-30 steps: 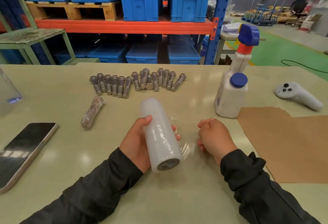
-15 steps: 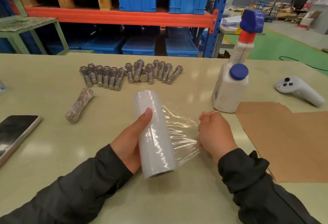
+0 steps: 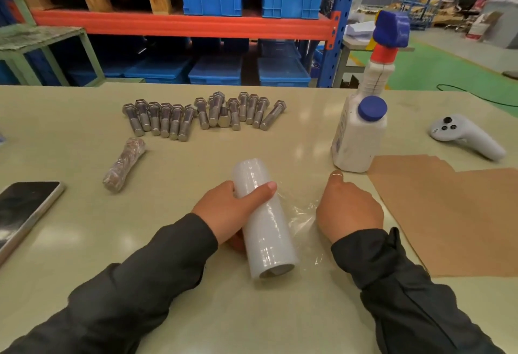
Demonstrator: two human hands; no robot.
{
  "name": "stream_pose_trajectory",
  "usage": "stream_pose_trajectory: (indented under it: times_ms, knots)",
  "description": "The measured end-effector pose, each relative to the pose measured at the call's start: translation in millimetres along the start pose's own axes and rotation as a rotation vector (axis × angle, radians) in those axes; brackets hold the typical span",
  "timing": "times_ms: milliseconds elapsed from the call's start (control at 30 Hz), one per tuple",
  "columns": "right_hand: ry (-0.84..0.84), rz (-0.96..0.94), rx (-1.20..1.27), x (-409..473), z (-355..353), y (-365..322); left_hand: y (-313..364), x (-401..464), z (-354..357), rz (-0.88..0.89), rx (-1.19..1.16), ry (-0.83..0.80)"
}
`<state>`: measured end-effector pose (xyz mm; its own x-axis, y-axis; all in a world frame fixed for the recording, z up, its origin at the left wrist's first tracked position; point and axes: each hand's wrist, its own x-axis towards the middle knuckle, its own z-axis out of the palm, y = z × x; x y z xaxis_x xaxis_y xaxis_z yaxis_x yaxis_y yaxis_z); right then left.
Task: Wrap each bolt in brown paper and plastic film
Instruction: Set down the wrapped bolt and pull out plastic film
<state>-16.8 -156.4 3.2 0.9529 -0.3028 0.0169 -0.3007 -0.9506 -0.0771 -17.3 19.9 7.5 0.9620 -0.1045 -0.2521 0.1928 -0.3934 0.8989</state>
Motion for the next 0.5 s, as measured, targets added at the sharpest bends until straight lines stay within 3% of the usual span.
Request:
stream_pose_trajectory:
  times_ms: [133,500]
  knots:
    - [-0.138,0.075,0.126,4,-15,9,1,7,3,-0.018,0.154,-0.005]
    - [-0.310,0.050,0.120,21,-37,32,14,18,21,-0.015,0.141,-0.034]
